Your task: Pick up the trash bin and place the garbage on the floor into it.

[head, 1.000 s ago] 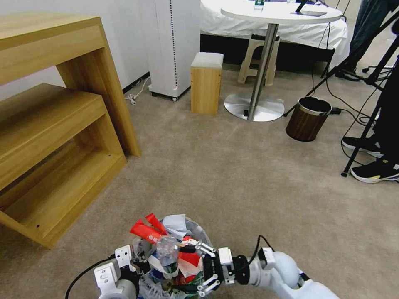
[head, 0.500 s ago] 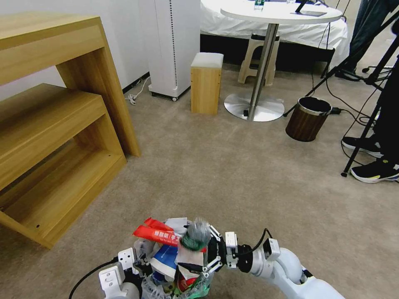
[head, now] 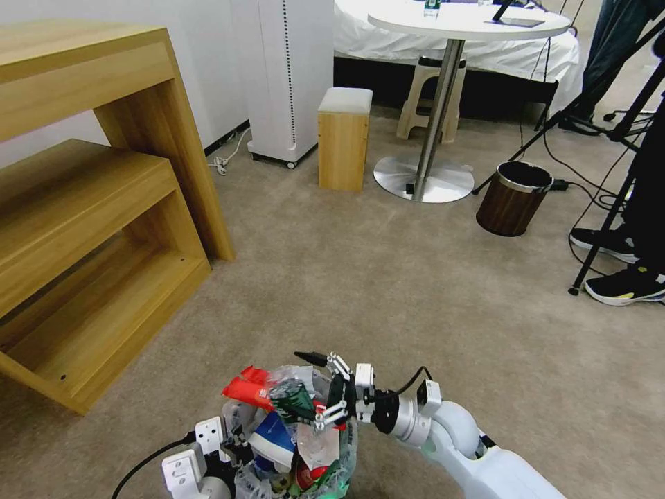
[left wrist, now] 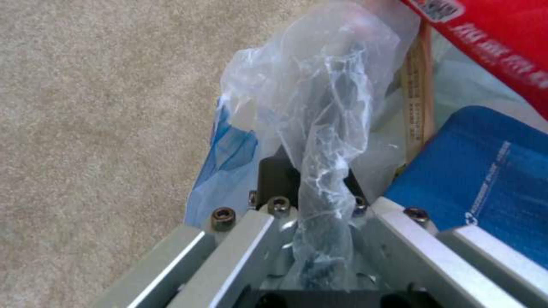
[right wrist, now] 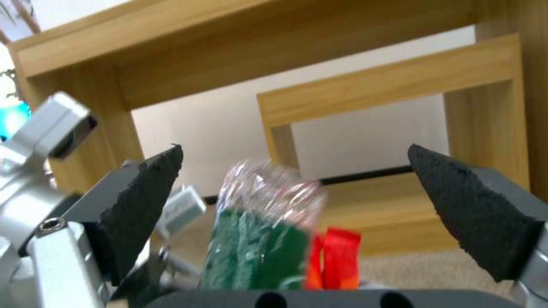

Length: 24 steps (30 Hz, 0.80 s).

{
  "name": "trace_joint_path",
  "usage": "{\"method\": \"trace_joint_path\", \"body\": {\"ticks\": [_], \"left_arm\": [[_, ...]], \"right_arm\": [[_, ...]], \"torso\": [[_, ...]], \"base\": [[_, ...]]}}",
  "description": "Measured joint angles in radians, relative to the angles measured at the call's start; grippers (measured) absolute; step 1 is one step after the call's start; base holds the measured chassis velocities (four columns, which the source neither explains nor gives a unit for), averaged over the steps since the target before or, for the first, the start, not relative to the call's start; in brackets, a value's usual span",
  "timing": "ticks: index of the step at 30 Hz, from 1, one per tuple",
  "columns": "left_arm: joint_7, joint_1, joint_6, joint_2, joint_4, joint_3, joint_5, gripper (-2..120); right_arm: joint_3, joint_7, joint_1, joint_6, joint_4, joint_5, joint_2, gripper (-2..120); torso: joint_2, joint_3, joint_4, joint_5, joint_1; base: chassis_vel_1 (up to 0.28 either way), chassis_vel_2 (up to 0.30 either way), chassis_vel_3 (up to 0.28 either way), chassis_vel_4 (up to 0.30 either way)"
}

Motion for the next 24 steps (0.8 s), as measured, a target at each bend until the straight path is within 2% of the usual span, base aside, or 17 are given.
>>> {"method": "trace_joint_path", "body": {"ticks": [6, 14, 24], "left_arm": [[0.003, -0.027, 0.0, 0.0, 0.022, -0.003, -0.016, 0], [-0.018, -0.115, 0.026, 0.012, 0.059, -0.04, -0.156, 0], [-0.025, -0.158, 0.038, -0.014, 0.087, -0.067, -0.204, 0]], "right_arm": [[0.071, 0.003, -0.009, 0.015, 0.059, 0.06, -0.016, 100], [0.249, 0.059, -0.034, 0.05, 0.148, 0.14, -0.052, 100], [0.3, 0.058, -0.043, 0.06, 0.19, 0.158, -0.079, 100]], "torso": [[0.0, 0.0, -0.0001, 0.0, 0.0], [0.0, 0.0, -0.0003, 0.0001, 0.0], [0.0, 0.0, -0.0001, 0.0001, 0.0]], "base": [[0.0, 0.0, 0.0, 0.0], [0.0, 0.0, 0.0, 0.0], [0.0, 0.0, 0.0, 0.0]]}}
